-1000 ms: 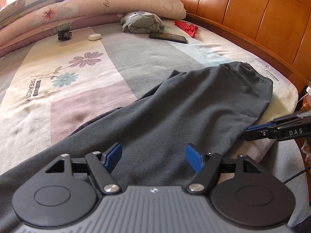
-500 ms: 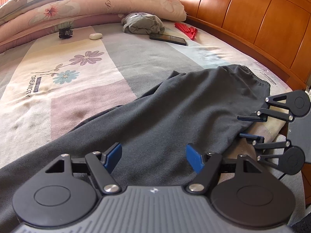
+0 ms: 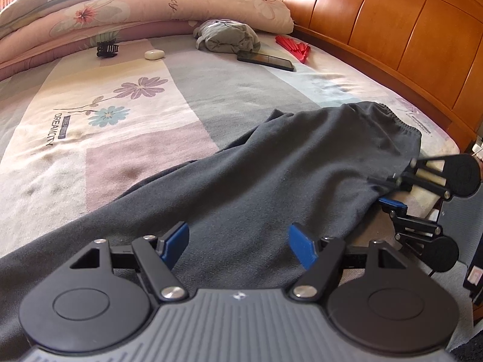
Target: Fold clothes
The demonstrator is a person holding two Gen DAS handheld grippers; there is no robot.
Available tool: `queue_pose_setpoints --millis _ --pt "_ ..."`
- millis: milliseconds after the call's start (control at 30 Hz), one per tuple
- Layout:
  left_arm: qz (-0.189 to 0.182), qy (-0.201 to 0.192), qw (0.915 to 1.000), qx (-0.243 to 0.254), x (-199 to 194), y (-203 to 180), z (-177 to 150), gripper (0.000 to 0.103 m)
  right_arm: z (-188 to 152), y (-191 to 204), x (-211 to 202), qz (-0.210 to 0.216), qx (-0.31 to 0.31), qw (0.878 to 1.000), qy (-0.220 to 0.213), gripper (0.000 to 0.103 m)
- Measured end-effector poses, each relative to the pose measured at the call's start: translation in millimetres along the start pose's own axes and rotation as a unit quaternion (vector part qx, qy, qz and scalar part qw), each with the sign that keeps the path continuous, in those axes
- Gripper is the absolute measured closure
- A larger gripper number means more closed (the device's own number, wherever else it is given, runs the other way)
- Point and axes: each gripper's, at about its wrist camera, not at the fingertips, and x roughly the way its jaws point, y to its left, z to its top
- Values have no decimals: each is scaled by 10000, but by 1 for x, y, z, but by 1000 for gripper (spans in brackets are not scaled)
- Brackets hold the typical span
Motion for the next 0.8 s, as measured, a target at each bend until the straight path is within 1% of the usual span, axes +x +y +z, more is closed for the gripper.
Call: queue_pose_setpoints --millis 100,233,300,400,433,500,533,600,700,767,800 --pt "9 -6 10000 70 -2 -1 -1 29 -5 0 -1 40 -139 9999 5 99" --pt "60 71 10000 -32 5 3 -2 29 -10 -10 -4 305 188 9994 3 99" --pt "96 106 9999 -26 8 4 -2 29 -9 -13 -4 367 285 9989 41 97" --pt "71 54 10000 44 7 3 -2 29 -16 -31 -18 649 974 9931 -12 94" --pt "47 28 10000 70 7 2 -2 29 -19 -37 -23 747 1216 9898 -32 92" --pt "25 59 9999 97 10 0 -1 29 -33 -55 -21 716 1839 9803 47 89" --pt "17 83 9999 109 13 -1 -1 29 -41 -64 -19 686 2155 9740 93 86" --pt "1 130 9998 131 18 -3 -2 29 -56 -77 -13 575 2714 9605 224 86" --pt "-18 186 9998 123 23 -4 -3 29 -79 -88 12 555 3395 9382 392 85" --pt "33 225 9997 79 24 -1 -4 29 -91 -92 13 576 3655 9278 468 85" --pt "126 244 9996 44 24 2 -5 29 -97 -94 13 584 3772 9229 508 85"
